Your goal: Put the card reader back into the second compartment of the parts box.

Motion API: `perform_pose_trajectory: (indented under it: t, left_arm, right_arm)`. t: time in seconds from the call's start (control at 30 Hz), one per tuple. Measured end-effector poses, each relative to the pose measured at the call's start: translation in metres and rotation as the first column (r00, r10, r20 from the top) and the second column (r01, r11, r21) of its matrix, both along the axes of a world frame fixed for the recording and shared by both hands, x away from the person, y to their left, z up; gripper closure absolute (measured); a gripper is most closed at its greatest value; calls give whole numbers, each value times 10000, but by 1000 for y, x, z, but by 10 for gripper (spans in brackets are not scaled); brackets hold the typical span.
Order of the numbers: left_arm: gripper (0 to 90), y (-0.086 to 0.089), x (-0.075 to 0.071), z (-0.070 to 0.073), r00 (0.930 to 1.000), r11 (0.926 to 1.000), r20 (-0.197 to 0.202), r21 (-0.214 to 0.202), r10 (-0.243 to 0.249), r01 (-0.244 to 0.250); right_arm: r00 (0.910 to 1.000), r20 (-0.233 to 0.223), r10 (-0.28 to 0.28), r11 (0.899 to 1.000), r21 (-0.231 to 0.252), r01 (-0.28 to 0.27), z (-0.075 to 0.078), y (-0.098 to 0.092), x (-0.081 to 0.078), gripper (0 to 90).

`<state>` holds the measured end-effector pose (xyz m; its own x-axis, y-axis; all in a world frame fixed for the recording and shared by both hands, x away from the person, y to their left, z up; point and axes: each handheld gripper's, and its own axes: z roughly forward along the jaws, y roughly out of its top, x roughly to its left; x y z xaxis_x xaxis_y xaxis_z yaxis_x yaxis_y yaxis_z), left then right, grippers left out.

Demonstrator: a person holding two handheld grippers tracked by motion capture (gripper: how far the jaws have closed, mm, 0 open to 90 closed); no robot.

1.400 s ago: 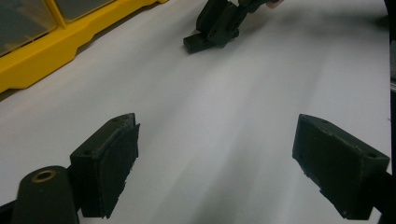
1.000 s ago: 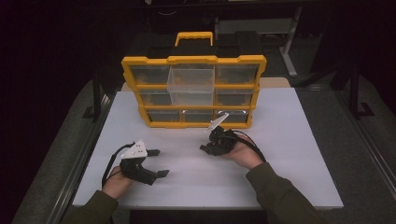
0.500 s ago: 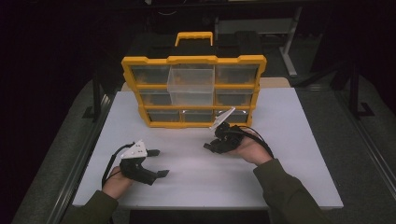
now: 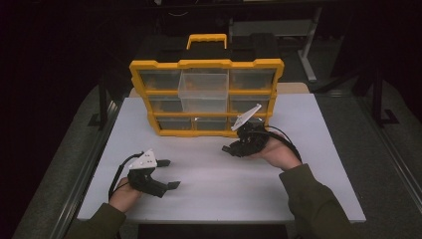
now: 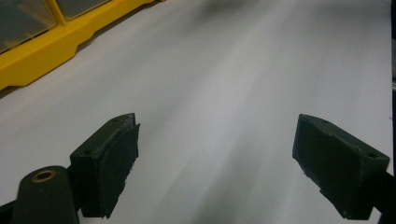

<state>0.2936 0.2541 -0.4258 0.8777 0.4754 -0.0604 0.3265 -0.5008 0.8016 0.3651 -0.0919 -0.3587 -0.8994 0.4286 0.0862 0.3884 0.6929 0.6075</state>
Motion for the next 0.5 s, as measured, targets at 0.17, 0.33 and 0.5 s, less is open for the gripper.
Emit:
perform_pose_trajectory:
  t: [0.17, 0.33, 0.5]
  left_arm:
    - [143, 0, 0, 0, 10000, 10000, 51, 2, 33, -33]
    - [143, 0, 0, 0, 10000, 10000, 48, -6, 54, -54]
    - [143, 0, 0, 0, 10000, 10000, 37, -20, 86, -85]
  right_arm:
    - [10000, 41, 9, 10000, 12, -9, 10, -6, 0, 725]
    - [9999, 116, 3, 10000, 1, -3, 22, -10, 0, 725]
    - [9998, 184, 0, 10000, -32, 0, 33, -15, 1, 725]
